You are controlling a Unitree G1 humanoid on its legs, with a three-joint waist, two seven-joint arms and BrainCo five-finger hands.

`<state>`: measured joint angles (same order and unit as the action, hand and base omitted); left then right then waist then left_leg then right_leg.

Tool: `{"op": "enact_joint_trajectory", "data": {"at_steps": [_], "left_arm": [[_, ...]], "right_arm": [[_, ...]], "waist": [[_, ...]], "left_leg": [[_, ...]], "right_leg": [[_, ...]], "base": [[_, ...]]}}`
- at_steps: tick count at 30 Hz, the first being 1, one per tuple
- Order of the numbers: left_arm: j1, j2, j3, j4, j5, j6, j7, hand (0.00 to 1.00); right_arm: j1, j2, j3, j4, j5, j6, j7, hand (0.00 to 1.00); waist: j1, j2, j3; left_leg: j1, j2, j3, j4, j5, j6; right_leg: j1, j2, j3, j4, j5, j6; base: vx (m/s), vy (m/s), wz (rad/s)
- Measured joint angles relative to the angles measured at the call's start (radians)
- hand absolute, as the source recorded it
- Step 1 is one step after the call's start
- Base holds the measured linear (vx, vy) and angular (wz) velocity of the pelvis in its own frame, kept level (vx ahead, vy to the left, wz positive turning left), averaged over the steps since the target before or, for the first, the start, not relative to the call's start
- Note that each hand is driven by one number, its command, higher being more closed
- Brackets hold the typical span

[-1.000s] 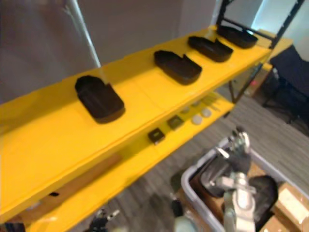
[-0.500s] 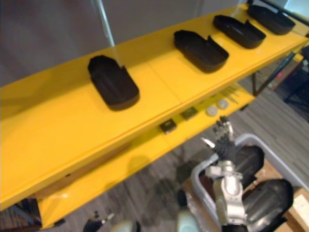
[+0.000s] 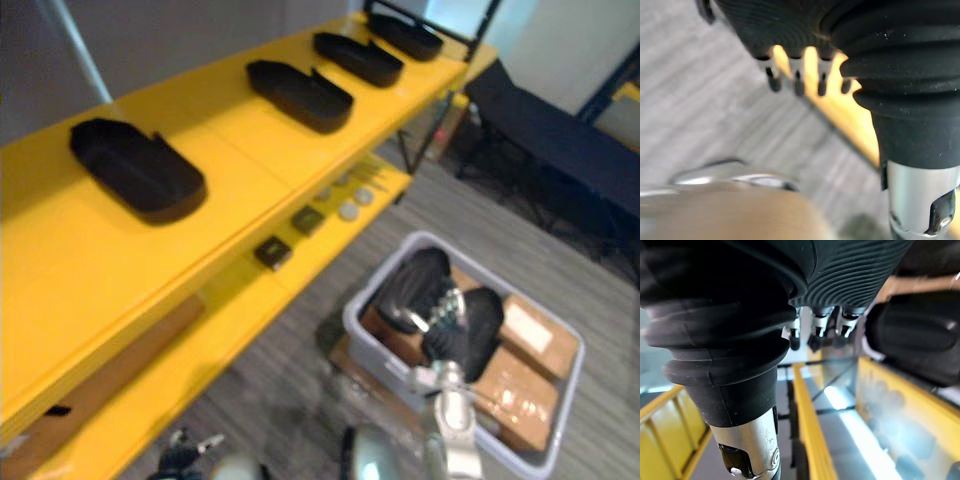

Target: Walk over and take plastic housings, then place them on the shelf

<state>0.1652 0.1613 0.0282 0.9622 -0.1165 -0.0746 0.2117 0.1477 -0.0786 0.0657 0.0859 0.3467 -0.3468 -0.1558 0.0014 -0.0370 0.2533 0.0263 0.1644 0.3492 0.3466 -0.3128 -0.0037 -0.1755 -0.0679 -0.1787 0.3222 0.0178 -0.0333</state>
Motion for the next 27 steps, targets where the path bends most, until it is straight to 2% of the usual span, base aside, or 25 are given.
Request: {"op": "enact_joint_trajectory", "data": {"at_steps": [1,2,3,4,5,7,9,11,12,13,15,17,18,19,20,24,27], "left_arm": [[0.011,-0.013,0.000,0.002,-0.001,-0.004,-0.003,0.00],[0.030,-0.010,0.000,0.003,-0.005,-0.007,-0.007,0.00],[0.041,-0.005,0.001,0.003,-0.014,-0.009,-0.012,0.00],[0.054,0.001,0.010,0.003,-0.036,-0.011,-0.020,0.00],[0.064,0.008,0.021,0.005,-0.044,-0.011,-0.023,0.00],[0.063,0.011,0.037,0.006,-0.071,-0.028,-0.030,0.00],[0.033,-0.003,0.036,0.005,-0.075,-0.042,-0.029,0.00],[-0.006,-0.014,0.037,0.000,-0.086,-0.058,-0.017,0.00],[-0.030,-0.026,0.033,-0.003,-0.119,-0.059,-0.018,0.00],[-0.039,-0.038,0.027,-0.011,-0.122,-0.061,-0.021,0.00],[-0.036,-0.041,0.025,-0.019,-0.102,-0.080,-0.022,0.00],[-0.036,-0.025,-0.001,-0.033,-0.082,-0.099,-0.019,0.00],[-0.036,-0.013,-0.012,-0.042,-0.082,-0.100,-0.020,0.00],[-0.040,-0.012,-0.012,-0.046,-0.091,-0.101,-0.020,0.00],[-0.040,-0.012,-0.012,-0.047,-0.103,-0.101,-0.021,0.00],[-0.041,-0.014,-0.026,-0.067,-0.112,-0.101,-0.021,0.00],[-0.048,-0.014,-0.052,-0.079,-0.115,-0.100,-0.020,0.00]], "right_arm": [[0.000,-0.003,0.002,0.002,-0.006,0.002,0.001,0.00],[0.003,0.001,0.001,0.014,-0.008,0.010,0.001,0.00],[0.008,0.004,0.005,0.016,-0.009,0.018,0.002,0.00],[0.010,0.006,0.009,0.016,-0.010,0.032,0.005,0.00],[0.011,0.010,0.011,0.016,-0.010,0.045,0.008,0.00],[0.023,0.010,0.006,0.016,-0.004,0.050,0.024,0.00],[0.027,0.007,0.004,0.017,-0.005,0.052,0.028,0.00],[0.017,-0.009,-0.006,0.018,-0.008,0.051,0.023,0.00],[-0.003,-0.025,-0.018,0.019,-0.013,0.052,0.017,0.00],[-0.008,-0.035,-0.036,0.020,-0.030,0.052,0.001,0.00],[-0.007,-0.036,-0.066,0.020,-0.047,0.052,-0.004,0.00],[-0.019,-0.043,-0.114,0.020,-0.042,0.052,-0.025,0.00],[-0.028,-0.043,-0.130,0.020,-0.036,0.052,-0.036,0.00],[-0.048,-0.046,-0.153,0.020,-0.027,0.050,-0.050,0.00],[-0.054,-0.047,-0.160,0.020,-0.025,0.050,-0.059,0.00],[-0.120,-0.065,-0.202,0.060,-0.026,0.048,-0.119,0.00],[-0.248,-0.090,-0.227,0.157,-0.025,0.048,-0.205,0.00]], "waist": [[-0.010,0.007,0.001],[-0.011,0.005,-0.003],[-0.008,0.003,-0.007],[0.003,-0.009,-0.014],[0.006,-0.015,-0.017],[-0.009,-0.006,-0.012],[-0.020,-0.019,-0.007],[-0.016,0.004,0.037],[-0.019,0.032,0.076],[-0.022,0.051,0.099],[-0.022,0.052,0.101],[-0.019,0.041,0.107],[-0.018,0.032,0.112],[-0.016,0.020,0.119],[-0.015,0.018,0.121],[-0.013,0.034,0.135],[-0.002,0.050,0.154]], "left_leg": [[0.028,-0.004,0.043,-0.051,0.026,-0.006],[0.049,-0.005,0.081,-0.063,0.026,-0.006],[0.050,-0.002,0.101,-0.057,0.026,-0.006],[0.052,0.004,0.123,-0.046,0.026,-0.007],[0.049,0.017,0.138,-0.032,0.024,-0.014],[0.034,0.066,0.143,-0.019,0.042,-0.047],[-0.018,0.079,0.126,0.025,0.043,-0.054],[-0.072,0.102,0.116,0.095,0.038,-0.062],[-0.094,0.107,0.092,0.109,0.039,-0.062],[-0.094,0.101,0.071,0.092,0.043,-0.069],[-0.092,0.086,0.066,0.050,0.057,-0.084],[-0.089,0.058,0.047,-0.019,0.063,-0.097],[-0.094,0.044,0.046,-0.039,0.070,-0.096],[-0.099,0.025,0.051,-0.053,0.081,-0.095],[-0.099,0.018,0.053,-0.056,0.083,-0.093],[-0.130,-0.025,0.028,-0.041,0.088,-0.084],[-0.161,-0.054,-0.036,-0.017,0.078,-0.066]], "right_leg": [[-0.001,-0.031,-0.049,0.038,-0.044,-0.028],[0.004,-0.084,-0.075,0.077,-0.069,-0.027],[0.004,-0.110,-0.090,0.071,-0.066,-0.024],[0.004,-0.143,-0.104,0.052,-0.023,-0.023],[0.004,-0.153,-0.101,0.034,0.032,0.016],[0.005,-0.109,-0.151,0.005,0.025,0.046],[0.000,-0.099,-0.173,-0.030,-0.008,0.081],[0.004,-0.075,-0.175,-0.091,-0.016,0.087],[0.001,-0.062,-0.175,-0.112,-0.007,0.083],[-0.001,-0.057,-0.173,-0.120,0.002,0.080],[-0.006,-0.056,-0.170,-0.138,0.009,0.079],[-0.019,-0.055,-0.166,-0.197,0.043,0.085],[-0.017,-0.056,-0.163,-0.230,0.069,0.083],[-0.007,-0.058,-0.154,-0.288,0.121,0.088],[-0.003,-0.061,-0.152,-0.307,0.132,0.089],[0.001,-0.090,-0.153,-0.371,0.193,0.103],[0.001,-0.109,-0.168,-0.382,0.219,0.108]], "base": [[0.00,-0.071,-1.05],[0.00,-0.062,-0.96],[0.00,-0.081,-0.98],[-0.01,-0.102,-0.86],[-0.02,-0.256,-0.75],[-0.01,-0.288,-0.43],[-0.03,-0.236,-0.13],[-0.10,-0.208,-0.13],[-0.16,-0.133,-0.08],[-0.19,-0.116,-0.05],[-0.16,-0.055,0.00],[-0.14,-0.025,-0.06],[-0.11,0.022,-0.14],[-0.10,0.036,-0.14],[-0.09,0.053,-0.10],[-0.07,0.110,0.04],[-0.06,0.135,0.21]]}}
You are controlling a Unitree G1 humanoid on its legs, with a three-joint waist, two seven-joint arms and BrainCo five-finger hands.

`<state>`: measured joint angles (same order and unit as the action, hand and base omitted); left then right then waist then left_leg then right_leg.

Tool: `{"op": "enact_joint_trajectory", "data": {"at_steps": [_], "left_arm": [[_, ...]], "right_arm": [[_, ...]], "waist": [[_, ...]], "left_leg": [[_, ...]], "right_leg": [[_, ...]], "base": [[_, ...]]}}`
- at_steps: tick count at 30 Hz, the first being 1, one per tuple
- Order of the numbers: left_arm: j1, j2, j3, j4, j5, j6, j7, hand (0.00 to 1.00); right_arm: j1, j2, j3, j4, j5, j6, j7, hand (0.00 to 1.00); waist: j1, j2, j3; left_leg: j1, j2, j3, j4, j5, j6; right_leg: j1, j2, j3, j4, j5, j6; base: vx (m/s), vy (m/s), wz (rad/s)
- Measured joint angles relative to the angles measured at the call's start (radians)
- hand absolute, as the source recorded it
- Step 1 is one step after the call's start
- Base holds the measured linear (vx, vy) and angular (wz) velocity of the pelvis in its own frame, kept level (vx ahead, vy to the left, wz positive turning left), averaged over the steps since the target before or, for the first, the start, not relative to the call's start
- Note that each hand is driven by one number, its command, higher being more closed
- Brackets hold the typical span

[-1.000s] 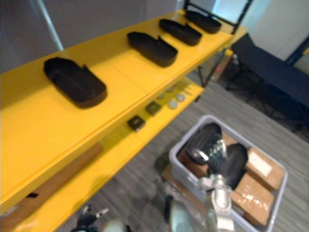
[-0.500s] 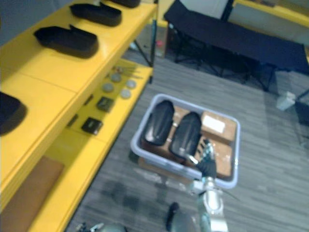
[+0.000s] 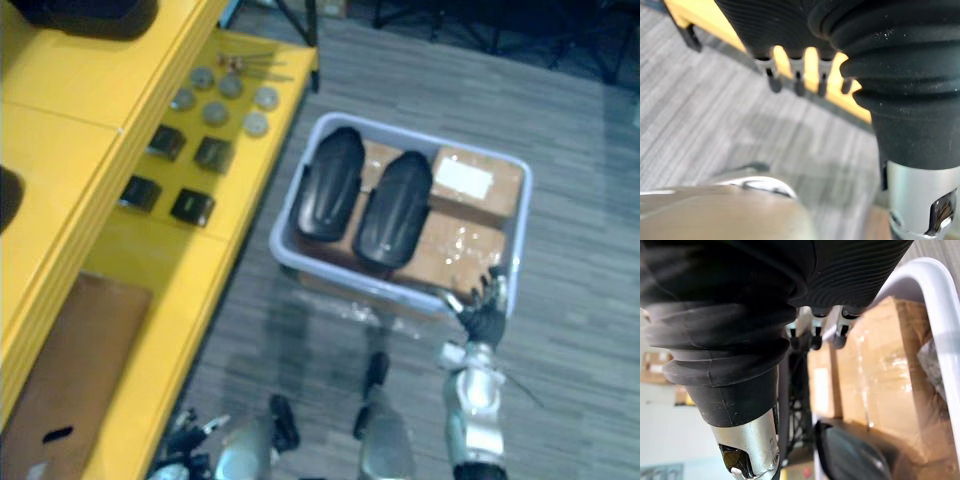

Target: Walk over and take plastic housings, then place them on the shelf

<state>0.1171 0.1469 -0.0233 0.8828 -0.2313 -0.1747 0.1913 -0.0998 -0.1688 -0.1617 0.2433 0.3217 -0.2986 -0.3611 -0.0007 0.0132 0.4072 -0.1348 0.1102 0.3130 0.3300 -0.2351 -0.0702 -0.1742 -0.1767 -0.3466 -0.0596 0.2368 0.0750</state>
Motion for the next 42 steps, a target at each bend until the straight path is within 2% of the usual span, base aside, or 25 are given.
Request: {"op": "enact_joint_trajectory", "data": {"at_steps": [2,4,8,11,13,15,16,22,27,32,33,36,37,39,42], "left_arm": [[-0.001,-0.002,0.000,-0.019,-0.014,0.001,-0.001,0.00],[-0.003,-0.002,0.000,-0.025,-0.037,0.002,-0.001,0.00],[-0.003,-0.008,0.000,-0.018,-0.063,0.003,-0.001,0.00],[-0.002,-0.031,0.000,-0.005,-0.108,0.002,-0.012,0.00],[-0.002,-0.041,-0.002,0.002,-0.116,0.002,-0.022,0.00],[-0.002,-0.044,-0.014,0.005,-0.123,0.002,-0.031,0.00],[0.003,-0.040,-0.028,0.005,-0.125,0.001,-0.041,0.00],[0.010,-0.040,-0.042,0.022,-0.142,0.000,-0.057,0.00],[0.010,-0.052,-0.084,0.033,-0.163,-0.001,-0.064,0.00],[0.012,-0.046,-0.109,0.043,-0.185,-0.002,-0.068,0.00],[0.012,-0.047,-0.112,0.043,-0.190,-0.002,-0.072,0.00],[0.012,-0.051,-0.118,0.049,-0.202,-0.001,-0.083,0.00],[0.012,-0.051,-0.119,0.049,-0.204,-0.002,-0.086,0.00],[0.012,-0.051,-0.121,0.049,-0.206,-0.004,-0.088,0.00],[0.012,-0.052,-0.150,0.066,-0.244,-0.011,-0.089,0.00]], "right_arm": [[-0.112,-0.028,-0.022,0.053,0.018,0.006,-0.072,0.00],[-0.195,-0.070,-0.038,0.108,0.042,0.035,-0.095,0.00],[-0.347,-0.167,-0.053,0.291,0.094,0.089,-0.091,0.00],[-0.450,-0.253,-0.052,0.433,0.097,0.119,-0.072,0.00],[-0.502,-0.299,-0.052,0.488,0.097,0.131,-0.077,0.00],[-0.544,-0.324,-0.052,0.527,0.096,0.146,-0.097,0.00],[-0.571,-0.335,-0.052,0.552,0.093,0.152,-0.119,0.00],[-0.665,-0.370,-0.051,0.630,0.055,0.197,-0.215,0.00],[-0.738,-0.447,-0.049,0.684,0.017,0.238,-0.327,0.00],[-0.774,-0.473,-0.050,0.721,0.015,0.246,-0.412,0.00],[-0.781,-0.490,-0.050,0.721,0.013,0.261,-0.425,0.00],[-0.794,-0.512,-0.046,0.746,0.006,0.284,-0.425,0.00],[-0.797,-0.512,-0.042,0.776,0.007,0.310,-0.422,0.00],[-0.801,-0.514,-0.041,0.808,0.008,0.332,-0.416,0.00],[-0.802,-0.520,-0.037,0.871,0.008,0.376,-0.360,0.00]], "waist": [[0.020,0.001,0.025],[0.035,0.003,0.039],[0.068,0.014,0.053],[0.090,0.043,0.073],[0.097,0.068,0.086],[0.098,0.081,0.092],[0.105,0.083,0.093],[0.107,0.092,0.096],[0.113,0.138,0.111],[0.113,0.144,0.110],[0.113,0.149,0.112],[0.113,0.160,0.111],[0.115,0.160,0.111],[0.122,0.162,0.111],[0.128,0.175,0.106]], "left_leg": [[-0.027,-0.011,-0.029,0.027,-0.004,0.008],[-0.047,-0.020,-0.054,0.038,-0.006,0.011],[-0.078,-0.036,-0.093,0.065,-0.008,0.023],[-0.080,-0.057,-0.124,0.070,-0.005,0.033],[-0.091,-0.066,-0.149,0.088,-0.007,0.038],[-0.108,-0.074,-0.165,0.097,-0.005,0.043],[-0.112,-0.078,-0.166,0.098,-0.003,0.046],[-0.113,-0.098,-0.165,0.095,0.008,0.062],[-0.125,-0.111,-0.166,0.096,0.012,0.070],[-0.134,-0.113,-0.169,0.097,0.018,0.072],[-0.134,-0.116,-0.170,0.098,0.019,0.073],[-0.136,-0.124,-0.170,0.097,0.021,0.077],[-0.140,-0.124,-0.171,0.098,0.022,0.078],[-0.147,-0.124,-0.170,0.099,0.022,0.079],[-0.149,-0.126,-0.171,0.098,0.023,0.080]], "right_leg": [[0.002,-0.011,-0.016,0.000,0.006,0.005],[0.002,-0.021,-0.037,0.000,0.010,0.008],[0.003,-0.037,-0.068,0.007,0.012,0.011],[0.012,-0.059,-0.091,0.027,0.011,0.011],[0.017,-0.071,-0.104,0.044,0.004,0.017],[0.008,-0.084,-0.119,0.067,-0.007,0.022],[-0.002,-0.091,-0.119,0.081,-0.009,0.021],[-0.014,-0.123,-0.119,0.109,-0.013,0.025],[-0.025,-0.140,-0.120,0.120,-0.013,0.028],[-0.036,-0.141,-0.120,0.121,-0.011,0.030],[-0.035,-0.143,-0.120,0.123,-0.010,0.030],[-0.038,-0.153,-0.120,0.127,-0.010,0.032],[-0.041,-0.154,-0.120,0.129,-0.010,0.032],[-0.051,-0.156,-0.119,0.134,-0.010,0.031],[-0.054,-0.157,-0.120,0.136,-0.012,0.028]], "base": [[-0.07,0.098,0.33],[-0.07,0.074,0.32],[-0.06,0.093,0.30],[-0.06,0.118,0.26],[-0.06,0.100,0.28],[-0.10,0.112,0.28],[-0.10,0.116,0.17],[-0.07,0.079,0.04],[-0.09,0.071,0.05],[-0.04,0.035,0.01],[-0.04,0.051,0.04],[-0.06,0.060,0.04],[-0.06,0.048,0.02],[-0.07,0.034,0.01],[-0.06,0.030,0.00]]}}
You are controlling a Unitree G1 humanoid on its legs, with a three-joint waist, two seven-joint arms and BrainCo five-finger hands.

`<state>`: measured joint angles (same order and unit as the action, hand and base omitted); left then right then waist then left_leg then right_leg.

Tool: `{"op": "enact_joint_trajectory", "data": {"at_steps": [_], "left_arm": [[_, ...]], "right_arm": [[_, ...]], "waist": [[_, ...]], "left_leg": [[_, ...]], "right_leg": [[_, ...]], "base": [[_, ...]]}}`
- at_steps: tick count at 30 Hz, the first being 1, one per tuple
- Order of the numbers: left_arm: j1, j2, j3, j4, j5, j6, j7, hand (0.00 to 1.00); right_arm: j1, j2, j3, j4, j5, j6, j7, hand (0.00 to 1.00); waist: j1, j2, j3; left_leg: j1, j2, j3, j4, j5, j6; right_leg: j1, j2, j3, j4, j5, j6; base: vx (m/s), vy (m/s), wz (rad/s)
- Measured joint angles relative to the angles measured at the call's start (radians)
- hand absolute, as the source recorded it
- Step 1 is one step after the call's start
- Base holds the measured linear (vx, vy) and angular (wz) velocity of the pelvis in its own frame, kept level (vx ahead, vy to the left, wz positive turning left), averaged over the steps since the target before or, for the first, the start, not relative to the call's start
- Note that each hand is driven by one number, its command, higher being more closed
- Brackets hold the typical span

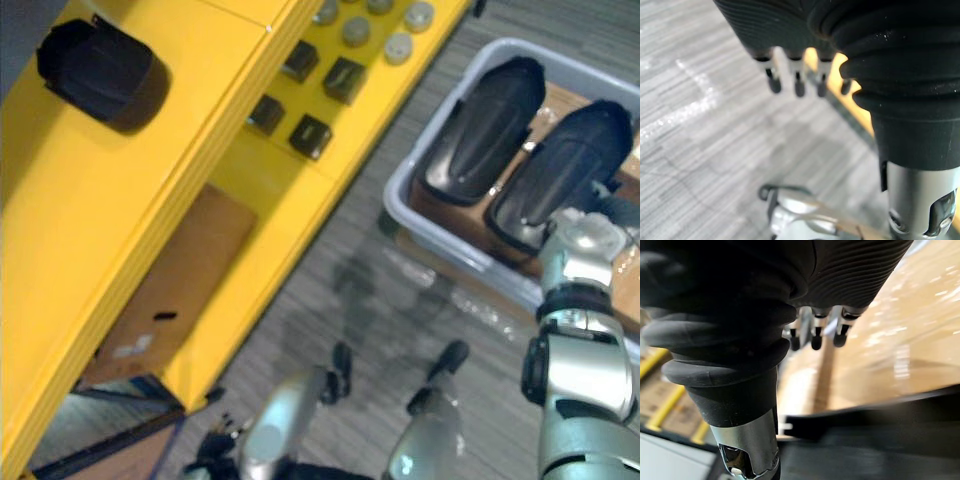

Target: Walk over and take plastic housings, then place them on the shelf

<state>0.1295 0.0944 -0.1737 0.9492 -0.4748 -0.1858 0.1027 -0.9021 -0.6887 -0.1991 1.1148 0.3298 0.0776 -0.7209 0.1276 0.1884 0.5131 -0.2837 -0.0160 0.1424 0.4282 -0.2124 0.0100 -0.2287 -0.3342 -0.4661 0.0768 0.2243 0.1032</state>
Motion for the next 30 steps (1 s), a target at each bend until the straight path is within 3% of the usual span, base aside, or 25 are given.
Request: {"op": "enact_joint_trajectory", "data": {"at_steps": [6,7,12,19,20,22,24,30], "left_arm": [[0.000,-0.009,-0.006,0.017,-0.030,-0.019,-0.009,0.00],[0.000,-0.009,-0.006,0.017,-0.030,-0.023,-0.011,0.00],[-0.002,-0.014,-0.012,0.025,-0.038,-0.028,-0.012,0.00],[-0.005,-0.011,-0.047,0.038,-0.038,-0.039,-0.011,0.00],[-0.005,-0.011,-0.047,0.038,-0.038,-0.039,-0.011,0.00],[-0.005,-0.017,-0.046,0.030,-0.039,-0.067,-0.007,0.00],[-0.002,-0.015,-0.046,0.010,-0.038,-0.069,0.000,0.00],[0.017,0.010,-0.048,-0.103,-0.037,-0.074,0.011,0.00]], "right_arm": [[-0.025,-0.056,0.032,0.049,-0.032,0.061,0.121,0.00],[-0.029,-0.069,0.034,0.059,-0.035,0.075,0.139,1.00],[-0.039,-0.103,0.068,0.104,-0.093,0.140,0.155,1.00],[-0.048,-0.172,0.095,0.121,-0.292,0.276,0.204,1.00],[-0.048,-0.172,0.095,0.121,-0.292,0.276,0.204,1.00],[-0.048,-0.183,0.102,0.126,-0.441,0.363,0.271,1.00],[-0.048,-0.187,0.102,0.133,-0.489,0.383,0.306,1.00],[-0.043,-0.186,0.092,0.194,-0.553,0.387,0.349,1.00]], "waist": [[0.008,0.012,-0.008],[0.014,0.013,-0.008],[0.030,0.019,-0.013],[0.039,0.034,-0.023],[0.039,0.034,-0.023],[0.038,0.039,-0.027],[0.038,0.039,-0.027],[0.036,0.033,-0.023]], "left_leg": [[-0.054,0.000,-0.009,0.024,0.000,0.001],[-0.060,0.000,-0.012,0.029,0.000,0.001],[-0.085,-0.004,-0.028,0.039,-0.001,0.001],[-0.106,0.003,-0.037,0.041,0.001,0.001],[-0.106,0.003,-0.037,0.041,0.001,0.001],[-0.104,0.004,-0.044,0.041,0.002,0.000],[-0.103,0.005,-0.049,0.041,0.002,0.000],[-0.090,0.007,-0.068,0.042,0.002,0.000]], "right_leg": [[-0.044,-0.003,-0.002,0.015,-0.001,-0.001],[-0.051,-0.006,-0.003,0.026,-0.002,-0.002],[-0.063,-0.016,-0.022,0.050,-0.023,-0.007],[-0.084,-0.011,-0.029,0.062,-0.028,-0.013],[-0.084,-0.011,-0.029,0.062,-0.028,-0.013],[-0.082,-0.011,-0.033,0.070,-0.030,-0.011],[-0.078,-0.010,-0.041,0.070,-0.031,-0.011],[-0.045,-0.007,-0.059,0.068,-0.036,-0.011]], "base": [[-0.07,0.037,0.04],[-0.05,0.025,0.07],[-0.08,0.028,0.11],[-0.04,0.011,0.02],[-0.01,0.014,0.05],[-0.01,0.015,0.07],[-0.01,0.014,0.06],[-0.04,0.029,0.10]]}}
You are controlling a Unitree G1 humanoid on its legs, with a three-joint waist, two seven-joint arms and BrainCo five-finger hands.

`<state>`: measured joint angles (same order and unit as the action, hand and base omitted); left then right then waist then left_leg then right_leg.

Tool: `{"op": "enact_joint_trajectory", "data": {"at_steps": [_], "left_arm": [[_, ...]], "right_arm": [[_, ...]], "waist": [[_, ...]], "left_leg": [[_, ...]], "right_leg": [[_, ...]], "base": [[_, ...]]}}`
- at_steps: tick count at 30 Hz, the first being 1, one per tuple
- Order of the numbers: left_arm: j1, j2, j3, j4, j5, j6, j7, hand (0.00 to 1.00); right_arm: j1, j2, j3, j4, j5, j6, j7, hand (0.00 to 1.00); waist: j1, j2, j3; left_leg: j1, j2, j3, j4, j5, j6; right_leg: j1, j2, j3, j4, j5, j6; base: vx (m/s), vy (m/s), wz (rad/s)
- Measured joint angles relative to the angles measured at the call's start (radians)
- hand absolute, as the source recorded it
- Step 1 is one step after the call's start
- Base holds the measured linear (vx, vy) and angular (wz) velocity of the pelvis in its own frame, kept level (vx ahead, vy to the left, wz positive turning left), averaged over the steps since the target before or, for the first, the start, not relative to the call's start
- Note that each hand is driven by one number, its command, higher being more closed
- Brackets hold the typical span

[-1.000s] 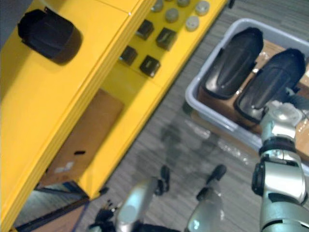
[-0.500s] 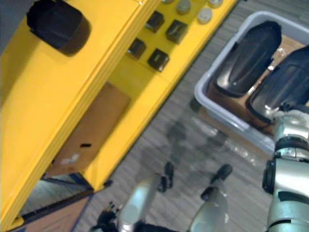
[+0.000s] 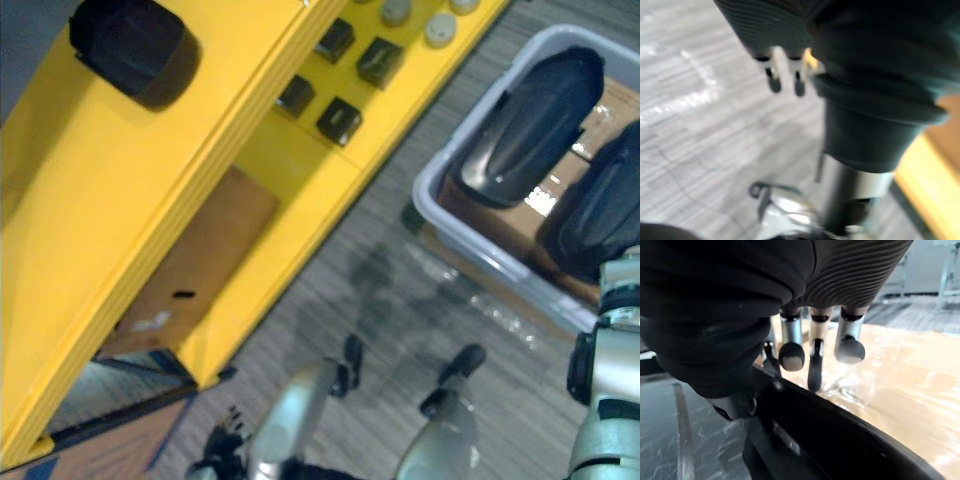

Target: Walk over and take plastic housings, then place them on the shelf

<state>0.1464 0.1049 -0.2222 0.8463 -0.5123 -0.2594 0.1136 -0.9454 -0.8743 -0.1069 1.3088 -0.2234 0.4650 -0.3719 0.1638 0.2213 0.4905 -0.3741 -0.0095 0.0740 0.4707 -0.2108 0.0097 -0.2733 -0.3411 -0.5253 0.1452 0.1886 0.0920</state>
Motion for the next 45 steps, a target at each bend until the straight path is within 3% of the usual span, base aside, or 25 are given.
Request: {"op": "enact_joint_trajectory", "data": {"at_steps": [3,8,14,16,19,21,24,27,28,30,36,40,42,43,45], "left_arm": [[0.023,0.013,-0.013,-0.044,0.001,0.002,0.018,0.00],[0.069,0.061,-0.017,-0.161,0.000,0.033,0.040,0.00],[0.154,0.105,0.019,-0.317,0.042,0.121,0.098,0.00],[0.186,0.133,0.026,-0.379,0.115,0.159,0.127,0.00],[0.192,0.168,0.036,-0.421,0.281,0.189,0.172,0.00],[0.180,0.161,0.087,-0.513,0.319,0.186,0.203,0.00],[0.015,0.145,0.088,-0.628,0.463,0.130,0.258,0.00],[-0.136,0.143,0.090,-0.595,0.572,0.119,0.309,0.00],[-0.181,0.148,0.093,-0.548,0.601,0.120,0.338,0.00],[-0.221,0.155,0.092,-0.506,0.622,0.120,0.359,0.00],[-0.308,0.162,0.089,-0.451,0.759,0.091,0.436,0.00],[-0.374,0.162,0.080,-0.425,0.741,0.058,0.428,0.00],[-0.401,0.161,0.052,-0.426,0.661,0.043,0.399,0.00],[-0.413,0.154,0.028,-0.440,0.558,0.043,0.338,0.00],[-0.417,0.141,-0.001,-0.467,0.472,0.043,0.269,0.00]], "right_arm": [[0.014,0.017,-0.033,0.002,-0.028,-0.022,0.000,1.00],[0.094,0.059,-0.045,-0.059,-0.064,-0.105,-0.038,1.00],[0.287,0.153,-0.038,-0.380,-0.087,-0.138,-0.092,1.00],[0.366,0.205,-0.043,-0.495,-0.107,-0.140,-0.119,1.00],[0.450,0.236,-0.043,-0.599,-0.138,-0.149,-0.134,1.00],[0.487,0.253,-0.043,-0.614,-0.151,-0.163,-0.139,1.00],[0.523,0.302,-0.026,-0.632,-0.155,-0.190,-0.155,1.00],[0.553,0.307,0.003,-0.719,-0.177,-0.226,-0.181,1.00],[0.558,0.306,0.004,-0.773,-0.189,-0.231,-0.203,1.00],[0.564,0.306,0.003,-0.813,-0.198,-0.239,-0.220,1.00],[0.606,0.306,0.004,-0.873,-0.275,-0.330,-0.260,1.00],[0.639,0.306,0.013,-0.925,-0.336,-0.399,-0.282,1.00],[0.643,0.307,0.017,-0.965,-0.373,-0.429,-0.286,1.00],[0.643,0.307,0.024,-1.006,-0.406,-0.457,-0.286,1.00],[0.643,0.307,0.037,-1.039,-0.447,-0.489,-0.286,1.00]], "waist": [[-0.008,-0.012,0.008],[-0.018,-0.054,0.035],[-0.043,-0.128,0.030],[-0.046,-0.166,0.010],[-0.052,-0.194,-0.012],[-0.058,-0.198,-0.033],[-0.068,-0.202,-0.104],[-0.098,-0.214,-0.129],[-0.121,-0.223,-0.137],[-0.128,-0.237,-0.144],[-0.150,-0.270,-0.173],[-0.155,-0.275,-0.186],[-0.158,-0.275,-0.187],[-0.167,-0.276,-0.191],[-0.175,-0.280,-0.198]], "left_leg": [[0.022,0.004,0.002,-0.005,0.000,-0.001],[0.048,0.028,0.019,-0.011,-0.005,-0.008],[0.128,0.060,0.052,-0.042,-0.012,-0.023],[0.156,0.068,0.074,-0.059,-0.011,-0.028],[0.184,0.072,0.086,-0.080,-0.010,-0.033],[0.184,0.076,0.086,-0.080,-0.012,-0.037],[0.185,0.087,0.099,-0.080,-0.014,-0.041],[0.203,0.096,0.128,-0.084,-0.018,-0.046],[0.209,0.101,0.138,-0.085,-0.020,-0.050],[0.220,0.108,0.158,-0.091,-0.022,-0.054],[0.257,0.129,0.183,-0.106,-0.030,-0.068],[0.279,0.130,0.197,-0.117,-0.032,-0.072],[0.285,0.129,0.201,-0.122,-0.033,-0.072],[0.287,0.129,0.202,-0.125,-0.033,-0.072],[0.288,0.129,0.202,-0.128,-0.033,-0.072]], "right_leg": [[0.025,0.007,-0.001,-0.014,-0.001,-0.001],[0.048,0.035,0.006,-0.041,0.001,-0.006],[0.093,0.072,0.040,-0.062,0.004,-0.007],[0.101,0.086,0.056,-0.071,0.002,-0.009],[0.115,0.095,0.067,-0.080,0.001,-0.011],[0.123,0.100,0.064,-0.091,0.002,-0.012],[0.134,0.115,0.071,-0.137,0.020,-0.022],[0.138,0.127,0.098,-0.164,0.034,-0.030],[0.138,0.136,0.114,-0.178,0.043,-0.030],[0.138,0.146,0.129,-0.190,0.052,-0.029],[0.158,0.171,0.154,-0.207,0.058,-0.032],[0.172,0.177,0.169,-0.224,0.064,-0.031],[0.174,0.177,0.173,-0.224,0.064,-0.031],[0.174,0.177,0.174,-0.224,0.064,-0.031],[0.174,0.177,0.174,-0.225,0.064,-0.031]], "base": [[-0.05,0.026,-0.02],[-0.04,0.001,-0.13],[0.00,0.000,-0.22],[0.01,-0.006,-0.25],[-0.02,0.000,-0.17],[-0.04,0.004,0.02],[-0.07,0.007,-0.16],[-0.05,0.020,-0.36],[-0.04,0.022,-0.23],[-0.04,0.014,-0.34],[0.00,0.018,-0.15],[0.00,0.041,-0.09],[-0.02,0.046,-0.07],[-0.02,0.042,-0.03],[-0.02,0.040,-0.01]]}}
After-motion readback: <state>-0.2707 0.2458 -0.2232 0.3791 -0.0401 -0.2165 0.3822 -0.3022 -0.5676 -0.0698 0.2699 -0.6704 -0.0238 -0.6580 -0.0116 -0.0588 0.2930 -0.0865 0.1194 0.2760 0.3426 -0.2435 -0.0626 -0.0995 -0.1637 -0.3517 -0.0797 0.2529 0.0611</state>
